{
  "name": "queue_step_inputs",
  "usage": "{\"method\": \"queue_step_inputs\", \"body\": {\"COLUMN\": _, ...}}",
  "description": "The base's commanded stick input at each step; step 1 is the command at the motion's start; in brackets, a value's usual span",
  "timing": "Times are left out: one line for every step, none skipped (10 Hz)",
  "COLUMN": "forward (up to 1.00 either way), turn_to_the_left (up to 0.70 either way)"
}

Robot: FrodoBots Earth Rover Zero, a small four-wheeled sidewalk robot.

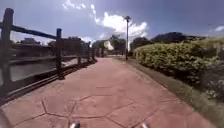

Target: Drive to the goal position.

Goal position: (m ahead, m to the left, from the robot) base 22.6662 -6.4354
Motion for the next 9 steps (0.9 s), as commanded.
{"method": "queue_step_inputs", "body": {"forward": 0.85, "turn_to_the_left": 0.00}}
{"method": "queue_step_inputs", "body": {"forward": 0.85, "turn_to_the_left": 0.00}}
{"method": "queue_step_inputs", "body": {"forward": 0.85, "turn_to_the_left": 0.00}}
{"method": "queue_step_inputs", "body": {"forward": 0.85, "turn_to_the_left": 0.00}}
{"method": "queue_step_inputs", "body": {"forward": 0.85, "turn_to_the_left": 0.00}}
{"method": "queue_step_inputs", "body": {"forward": 0.85, "turn_to_the_left": -0.11}}
{"method": "queue_step_inputs", "body": {"forward": 0.85, "turn_to_the_left": -0.34}}
{"method": "queue_step_inputs", "body": {"forward": 0.85, "turn_to_the_left": -0.21}}
{"method": "queue_step_inputs", "body": {"forward": 0.85, "turn_to_the_left": 0.00}}
